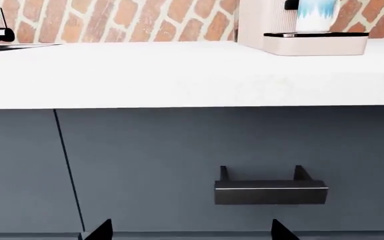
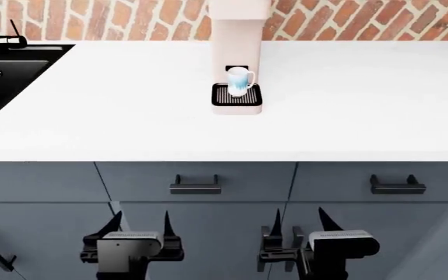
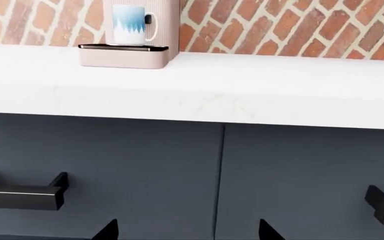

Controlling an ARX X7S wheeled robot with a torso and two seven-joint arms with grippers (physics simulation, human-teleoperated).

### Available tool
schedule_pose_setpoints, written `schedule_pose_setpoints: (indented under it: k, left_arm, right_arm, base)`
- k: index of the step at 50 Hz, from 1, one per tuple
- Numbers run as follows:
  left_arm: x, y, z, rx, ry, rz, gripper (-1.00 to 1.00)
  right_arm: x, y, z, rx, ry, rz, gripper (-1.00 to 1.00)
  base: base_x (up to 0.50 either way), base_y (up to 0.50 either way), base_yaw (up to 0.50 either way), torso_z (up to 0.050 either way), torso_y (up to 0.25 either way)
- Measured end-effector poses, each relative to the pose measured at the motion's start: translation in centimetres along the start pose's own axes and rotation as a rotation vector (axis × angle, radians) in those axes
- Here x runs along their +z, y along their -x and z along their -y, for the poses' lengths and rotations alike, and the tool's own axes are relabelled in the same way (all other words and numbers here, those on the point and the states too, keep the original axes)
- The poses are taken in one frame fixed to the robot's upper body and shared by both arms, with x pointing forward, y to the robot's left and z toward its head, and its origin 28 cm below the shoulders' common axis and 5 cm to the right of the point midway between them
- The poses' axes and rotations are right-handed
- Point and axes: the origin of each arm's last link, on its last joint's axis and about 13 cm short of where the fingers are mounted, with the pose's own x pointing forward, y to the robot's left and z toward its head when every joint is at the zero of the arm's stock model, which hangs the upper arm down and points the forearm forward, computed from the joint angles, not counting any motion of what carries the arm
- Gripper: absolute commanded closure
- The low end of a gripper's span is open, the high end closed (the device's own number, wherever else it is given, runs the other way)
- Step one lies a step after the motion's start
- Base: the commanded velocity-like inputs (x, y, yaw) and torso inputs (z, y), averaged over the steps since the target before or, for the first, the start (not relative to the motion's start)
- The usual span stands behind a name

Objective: Press the button on the coffee machine to serve coffee.

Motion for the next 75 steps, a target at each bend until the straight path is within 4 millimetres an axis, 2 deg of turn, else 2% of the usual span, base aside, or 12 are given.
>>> schedule_pose_setpoints:
  k: [11,54,75]
  left_arm:
    - [0.00,-0.02,0.07,0.000,-0.004,0.009,-1.00]
    - [0.09,-0.22,0.08,0.015,-0.001,0.017,-1.00]
    - [0.23,0.02,-0.07,0.005,-0.002,0.034,-1.00]
  right_arm:
    - [-0.03,0.01,0.00,-0.001,0.002,-0.002,-1.00]
    - [-0.05,-0.08,-0.02,-0.004,0.027,-0.012,-1.00]
    - [-0.13,-0.16,-0.06,0.001,0.031,-0.015,-1.00]
  base:
    - [0.00,0.00,0.00,0.003,0.000]
    - [0.00,0.00,0.00,0.050,0.000]
    - [0.00,0.00,0.00,0.000,0.000]
